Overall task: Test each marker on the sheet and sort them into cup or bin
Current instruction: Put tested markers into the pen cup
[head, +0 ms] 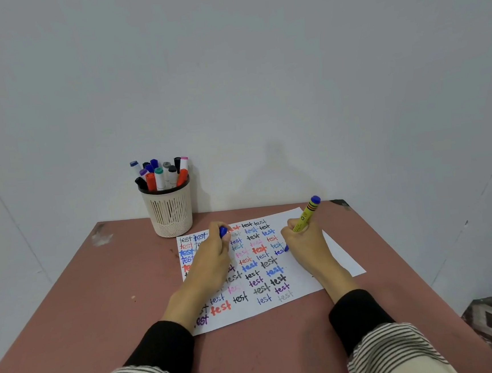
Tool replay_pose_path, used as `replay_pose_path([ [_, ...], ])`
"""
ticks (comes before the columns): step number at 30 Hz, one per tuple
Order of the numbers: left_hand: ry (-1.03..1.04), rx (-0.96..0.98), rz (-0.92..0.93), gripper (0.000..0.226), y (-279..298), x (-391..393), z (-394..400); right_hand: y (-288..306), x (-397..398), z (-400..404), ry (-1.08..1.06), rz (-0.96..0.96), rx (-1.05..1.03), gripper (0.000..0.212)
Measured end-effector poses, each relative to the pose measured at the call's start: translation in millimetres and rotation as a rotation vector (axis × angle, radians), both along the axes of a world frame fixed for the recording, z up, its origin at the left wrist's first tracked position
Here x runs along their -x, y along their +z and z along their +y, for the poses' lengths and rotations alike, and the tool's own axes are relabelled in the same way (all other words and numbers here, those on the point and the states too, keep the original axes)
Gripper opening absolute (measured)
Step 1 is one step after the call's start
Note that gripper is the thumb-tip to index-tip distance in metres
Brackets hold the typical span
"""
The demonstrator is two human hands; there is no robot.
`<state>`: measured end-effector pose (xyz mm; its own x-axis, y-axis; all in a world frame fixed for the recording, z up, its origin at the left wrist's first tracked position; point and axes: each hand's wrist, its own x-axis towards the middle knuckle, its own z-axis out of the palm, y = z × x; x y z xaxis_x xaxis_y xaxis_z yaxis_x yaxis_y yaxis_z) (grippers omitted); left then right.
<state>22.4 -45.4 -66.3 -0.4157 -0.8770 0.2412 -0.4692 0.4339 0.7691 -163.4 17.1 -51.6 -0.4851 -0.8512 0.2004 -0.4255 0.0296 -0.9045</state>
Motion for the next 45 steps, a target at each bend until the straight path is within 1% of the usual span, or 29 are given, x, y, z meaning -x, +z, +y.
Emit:
replay_pose_path([
  [3,0.001,-0.005,-0.002,0.014,0.9,0.2,0.6,1.0,0.5,-0.3,-0.015,-0.032,-0.005,0.044],
  [6,0.002,-0.015,-0.004,0.014,1.8,0.3,0.7,-0.1,1.2,-0.7,-0.019,-0.083,0.032,0.046],
  [13,-0.006,0.012,-0.027,0.015,1.4,-0.5,1.6,-2.0,0.8,-1.1,-0.039,-0.043,0.003,0.043],
  [15,-0.016,0.053,-0.069,0.014,2.0,-1.1,3.1,-1.8,2.7,-1.2,-0.053,-0.116,0.025,0.042],
  [17,-0.029,0.115,-0.125,0.012,2.3,-1.6,4.7,-0.7,5.9,-1.3,-0.105,-0.226,0.058,0.037],
  [19,-0.034,0.151,-0.154,0.012,3.3,-1.7,6.3,0.0,7.2,-2.2,-0.16,-0.29,0.079,0.032],
  [20,-0.03,0.148,-0.147,0.013,3.9,-1.5,6.9,-0.1,6.5,-2.6,-0.188,-0.3,0.08,0.034],
  [23,-0.033,0.062,-0.051,0.011,4.4,-0.7,6.5,0.8,-0.5,-2.3,-0.284,-0.341,0.079,0.039],
  [25,-0.028,0.039,-0.026,0.01,3.3,0.5,5.6,3.3,-6.2,-1.0,-0.304,-0.343,0.077,0.04],
  [28,0.001,0.025,-0.004,0.017,1.8,1.6,6.3,7.1,-13.1,1.1,-0.211,-0.301,0.137,0.033],
  [31,-0.005,0.044,0.024,0.012,2.3,0.5,7.6,8.7,-17.0,0.8,-0.082,-0.336,0.178,0.027],
  [33,-0.01,0.058,0.081,0.008,3.1,1.1,7.6,9.7,-17.8,-0.5,0.007,-0.391,0.147,0.016],
  [34,-0.011,0.061,0.118,0.007,4.2,2.0,7.8,10.2,-17.5,-1.1,0.045,-0.449,0.152,0.009],
  [35,-0.012,0.064,0.147,0.006,5.2,2.7,7.9,10.9,-16.9,-1.5,0.076,-0.534,0.175,0.006],
  [37,-0.022,0.055,0.181,0.009,6.0,3.6,8.6,13.6,-15.6,-1.8,0.115,-0.727,0.216,0.014],
  [39,-0.024,0.019,0.211,0.01,5.7,3.0,9.0,15.7,-14.4,-2.0,0.134,-0.808,0.21,0.016],
  [42,-0.02,-0.023,0.247,0.01,4.6,2.7,8.7,15.3,-15.2,-2.3,0.163,-0.804,0.176,0.022],
  [45,-0.026,-0.02,0.23,0.009,3.7,3.3,7.4,14.9,-17.2,-1.8,0.198,-0.766,0.161,0.027],
])
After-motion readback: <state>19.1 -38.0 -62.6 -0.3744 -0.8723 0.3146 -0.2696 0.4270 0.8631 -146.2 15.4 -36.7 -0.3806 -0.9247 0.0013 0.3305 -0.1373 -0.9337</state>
